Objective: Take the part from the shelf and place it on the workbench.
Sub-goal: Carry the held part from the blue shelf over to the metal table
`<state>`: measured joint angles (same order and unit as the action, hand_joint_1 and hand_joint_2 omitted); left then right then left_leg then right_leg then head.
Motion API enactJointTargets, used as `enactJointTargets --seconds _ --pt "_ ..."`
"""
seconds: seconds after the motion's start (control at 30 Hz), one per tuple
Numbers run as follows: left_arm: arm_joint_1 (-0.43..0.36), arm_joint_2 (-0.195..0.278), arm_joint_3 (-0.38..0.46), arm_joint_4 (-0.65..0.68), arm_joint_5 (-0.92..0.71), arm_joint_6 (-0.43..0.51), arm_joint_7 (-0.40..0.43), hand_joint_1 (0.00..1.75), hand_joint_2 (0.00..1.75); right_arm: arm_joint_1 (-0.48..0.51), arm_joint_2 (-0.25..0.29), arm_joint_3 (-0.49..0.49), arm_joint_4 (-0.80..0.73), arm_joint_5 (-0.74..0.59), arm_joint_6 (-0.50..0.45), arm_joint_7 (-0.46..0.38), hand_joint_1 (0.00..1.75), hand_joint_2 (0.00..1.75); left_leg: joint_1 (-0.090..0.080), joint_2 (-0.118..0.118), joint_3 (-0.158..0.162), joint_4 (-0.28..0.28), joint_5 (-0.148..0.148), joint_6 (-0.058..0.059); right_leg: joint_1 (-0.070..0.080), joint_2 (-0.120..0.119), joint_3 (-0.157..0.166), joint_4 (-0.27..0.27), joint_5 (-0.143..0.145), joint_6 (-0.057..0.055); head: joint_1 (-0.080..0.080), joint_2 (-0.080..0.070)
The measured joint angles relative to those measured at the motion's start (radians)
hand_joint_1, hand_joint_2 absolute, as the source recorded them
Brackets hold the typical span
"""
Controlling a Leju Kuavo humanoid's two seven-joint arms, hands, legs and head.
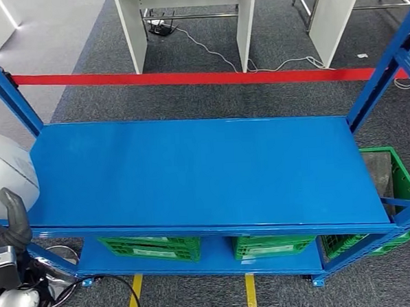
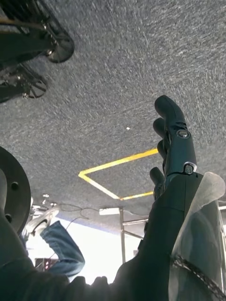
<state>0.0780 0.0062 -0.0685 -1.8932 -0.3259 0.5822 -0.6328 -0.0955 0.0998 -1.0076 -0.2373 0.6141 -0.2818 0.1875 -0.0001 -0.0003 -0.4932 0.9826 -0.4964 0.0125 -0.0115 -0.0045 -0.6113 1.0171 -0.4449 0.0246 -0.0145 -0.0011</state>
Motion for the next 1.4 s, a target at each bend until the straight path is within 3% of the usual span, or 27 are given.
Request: enactJointTargets --seconds 0.07,0.13,0.17,0.2,0.23,0.3,0.37,0.43,0.5,0.53,0.63,0.67,0.7,0.73,0.77,0.83,0.9,1.0,1.03,1.07,1.13,1.17,1.2,1.23,1.3,1.33,1.4 --pt "0.001 -0.001 0.001 -0.002 0.001 0.004 -0.001 1.75 1.75 0.001 0.0 0.0 0.0 0.001 -0.001 -0.002 0.0 1.75 0.003 0.004 -0.023 -0.006 0.025 0.015 -0.001 0.002 -0.03 0.068 -0.077 0.006 0.002 0.0" --pt "0.003 -0.001 0.003 -0.003 0.002 0.01 -0.002 1.75 1.75 0.001 0.0 0.0 0.0 0.002 -0.001 -0.001 0.0 1.75 0.002 0.004 -0.054 -0.004 0.047 0.02 -0.001 0.003 -0.063 0.189 -0.168 0.01 0.005 0.0" --pt "0.004 -0.001 0.004 -0.003 0.004 0.013 -0.002 1.75 1.75 0.001 0.0 0.0 0.0 0.002 -0.001 -0.001 0.0 1.75 0.001 0.004 -0.07 -0.002 0.059 0.02 -0.001 0.003 -0.068 0.238 -0.186 0.011 0.004 0.0" --pt "0.006 -0.001 0.006 -0.003 0.006 0.016 -0.002 1.75 1.75 0.001 0.0 0.0 0.0 0.002 -0.001 0.0 0.0 1.75 0.0 0.004 -0.087 0.001 0.07 0.019 -0.001 0.003 -0.061 0.263 -0.182 0.012 0.004 0.0" --pt "0.009 -0.002 0.01 -0.004 0.01 0.018 -0.002 1.75 1.75 0.001 0.0 0.0 0.0 0.002 -0.002 0.0 0.0 1.75 0.0 0.004 -0.103 0.004 0.08 0.017 -0.001 0.003 -0.037 0.253 -0.158 0.012 0.005 0.0" --pt "0.015 -0.001 0.022 -0.01 0.022 0.025 -0.005 1.75 1.75 -0.001 0.0 0.0 0.0 0.002 -0.002 0.0 0.0 1.75 0.0 0.004 -0.132 0.011 0.099 0.01 -0.001 0.003 0.055 0.142 -0.11 0.008 0.005 0.0" --pt "0.021 0.001 0.038 -0.022 0.035 0.031 -0.01 1.75 1.75 -0.004 0.0 0.0 0.0 0.003 -0.003 0.001 0.0 1.75 -0.002 0.005 -0.149 0.019 0.116 -0.001 0.001 0.004 0.147 0.004 -0.116 0.001 0.003 0.0" --pt "0.025 0.003 0.052 -0.032 0.046 0.034 -0.014 1.75 1.75 -0.004 0.0 -0.001 0.0 0.004 -0.004 0.002 0.0 1.75 -0.003 0.006 -0.153 0.02 0.133 -0.012 0.005 0.005 0.172 -0.047 -0.131 -0.008 0.003 0.0" --pt "0.032 0.004 0.064 -0.037 0.052 0.034 -0.015 1.75 1.75 -0.003 0.002 -0.004 0.001 0.004 -0.004 0.001 0.0 1.75 0.0 0.004 -0.157 0.023 0.133 -0.023 0.005 0.001 0.157 -0.044 -0.117 -0.021 0.004 0.0" --pt "0.037 0.005 0.071 -0.038 0.055 0.033 -0.016 1.75 1.75 -0.002 0.003 -0.006 0.001 0.004 -0.005 0.001 0.0 1.75 0.002 0.003 -0.164 0.042 0.103 -0.03 0.004 -0.002 0.148 -0.044 -0.107 -0.029 0.002 0.0" --pt "0.044 0.008 0.089 -0.039 0.057 0.031 -0.016 1.75 1.75 -0.002 0.004 -0.01 0.001 0.006 -0.006 0.001 0.0 1.75 0.007 0.002 -0.191 0.2 -0.058 -0.046 0.003 -0.008 0.113 -0.043 -0.073 -0.042 -0.002 0.0" --pt "0.045 0.008 0.092 -0.039 0.057 0.03 -0.016 1.75 1.75 -0.002 0.004 -0.011 0.001 0.007 -0.006 0.001 0.0 1.75 0.009 0.002 -0.194 0.257 -0.086 -0.049 0.004 -0.009 0.101 -0.041 -0.062 -0.042 -0.003 0.0" --pt "0.046 0.008 0.095 -0.039 0.057 0.029 -0.016 1.75 1.75 -0.002 0.004 -0.012 0.001 0.009 -0.006 0.001 0.0 1.75 0.009 0.002 -0.187 0.292 -0.087 -0.05 0.004 -0.01 0.087 -0.037 -0.051 -0.041 -0.003 0.0" --pt "0.047 0.008 0.097 -0.039 0.058 0.027 -0.016 1.75 1.75 -0.002 0.004 -0.013 0.001 0.012 -0.007 0.001 0.0 1.75 0.009 0.002 -0.167 0.296 -0.067 -0.05 0.005 -0.01 0.072 -0.033 -0.041 -0.04 -0.003 0.0" --pt "0.047 0.008 0.099 -0.039 0.059 0.025 -0.016 1.75 1.75 -0.003 0.004 -0.013 0.001 0.014 -0.008 0.001 0.0 1.75 0.009 0.002 -0.133 0.265 -0.038 -0.047 0.005 -0.01 0.055 -0.028 -0.032 -0.038 -0.003 0.0" --pt "0.047 0.009 0.102 -0.04 0.06 0.022 -0.016 1.75 1.75 -0.003 0.005 -0.014 0.002 0.018 -0.012 0.001 0.0 1.75 0.008 0.0 -0.037 0.131 -0.009 -0.036 0.006 -0.01 0.03 -0.019 -0.017 -0.033 -0.002 0.0" --pt "0.047 0.009 0.104 -0.041 0.06 0.02 -0.016 1.75 1.75 -0.003 0.005 -0.014 0.001 0.019 -0.014 0.001 0.0 1.75 0.003 -0.002 0.026 0.024 -0.023 -0.026 0.008 -0.009 0.017 -0.016 -0.001 -0.023 -0.002 0.0" --pt "0.047 0.009 0.106 -0.042 0.061 0.018 -0.016 1.75 1.75 -0.002 0.004 -0.014 0.001 0.019 -0.017 0.0 0.0 1.75 0.003 0.0 0.02 -0.005 -0.021 -0.008 0.007 -0.006 -0.001 -0.012 0.01 -0.003 -0.001 0.0" --pt "0.046 0.009 0.106 -0.042 0.062 0.017 -0.016 1.75 1.75 -0.002 0.004 -0.015 0.001 0.019 -0.019 -0.001 0.0 1.75 0.005 0.002 0.01 -0.008 -0.012 0.001 0.007 -0.004 -0.012 0.002 -0.011 0.002 0.0 0.0" --pt "0.047 0.009 0.107 -0.042 0.063 0.015 -0.015 1.75 1.75 -0.001 0.003 -0.015 0.001 0.019 -0.02 -0.001 0.0 1.75 0.007 0.004 -0.002 -0.01 0.0 0.01 0.007 -0.002 -0.025 0.034 -0.05 0.007 0.002 0.0" --pt "0.047 0.009 0.11 -0.042 0.065 0.012 -0.015 1.75 1.75 -0.001 0.001 -0.016 0.001 0.019 -0.021 0.0 0.0 1.75 0.005 0.006 -0.031 -0.009 0.023 0.018 0.006 0.001 -0.059 0.152 -0.15 0.014 0.005 0.0" --pt "0.048 0.009 0.112 -0.042 0.066 0.011 -0.014 1.75 1.75 -0.001 0.001 -0.016 0.001 0.019 -0.021 0.001 0.0 1.75 0.004 0.006 -0.047 -0.008 0.036 0.019 0.006 0.001 -0.07 0.215 -0.18 0.016 0.006 0.0" --pt "0.048 0.009 0.114 -0.041 0.067 0.009 -0.014 1.75 1.75 -0.001 0.0 -0.016 0.001 0.019 -0.021 0.002 0.0 1.75 0.003 0.006 -0.064 -0.007 0.048 0.018 0.006 0.001 -0.072 0.259 -0.184 0.017 0.006 0.0" --pt "0.048 0.009 0.115 -0.041 0.068 0.008 -0.014 1.75 1.75 -0.001 -0.001 -0.016 0.001 0.02 -0.021 0.003 0.0 1.75 0.002 0.006 -0.08 -0.004 0.059 0.017 0.006 0.001 -0.06 0.273 -0.165 0.017 0.006 0.0" --pt "0.049 0.009 0.119 -0.041 0.071 -0.002 -0.012 1.75 1.75 -0.002 -0.004 -0.016 0.001 0.021 -0.021 0.003 0.0 1.75 0.001 0.006 -0.11 0.002 0.076 0.012 0.006 0.001 0.013 0.199 -0.103 0.012 0.006 0.0" --pt "0.05 0.01 0.12 -0.041 0.072 -0.014 -0.009 1.75 1.75 -0.004 -0.006 -0.016 0.001 0.022 -0.021 0.003 0.0 1.75 0.0 0.006 -0.122 0.006 0.083 0.008 0.007 0.001 0.073 0.123 -0.093 0.008 0.006 0.0" --pt "0.054 0.015 0.122 -0.041 0.08 -0.05 -0.002 1.75 1.75 -0.007 -0.008 -0.016 0.001 0.023 -0.019 0.003 0.0 1.75 -0.002 0.007 -0.136 0.012 0.098 -0.002 0.009 0.001 0.169 -0.021 -0.116 -0.001 0.005 0.0"
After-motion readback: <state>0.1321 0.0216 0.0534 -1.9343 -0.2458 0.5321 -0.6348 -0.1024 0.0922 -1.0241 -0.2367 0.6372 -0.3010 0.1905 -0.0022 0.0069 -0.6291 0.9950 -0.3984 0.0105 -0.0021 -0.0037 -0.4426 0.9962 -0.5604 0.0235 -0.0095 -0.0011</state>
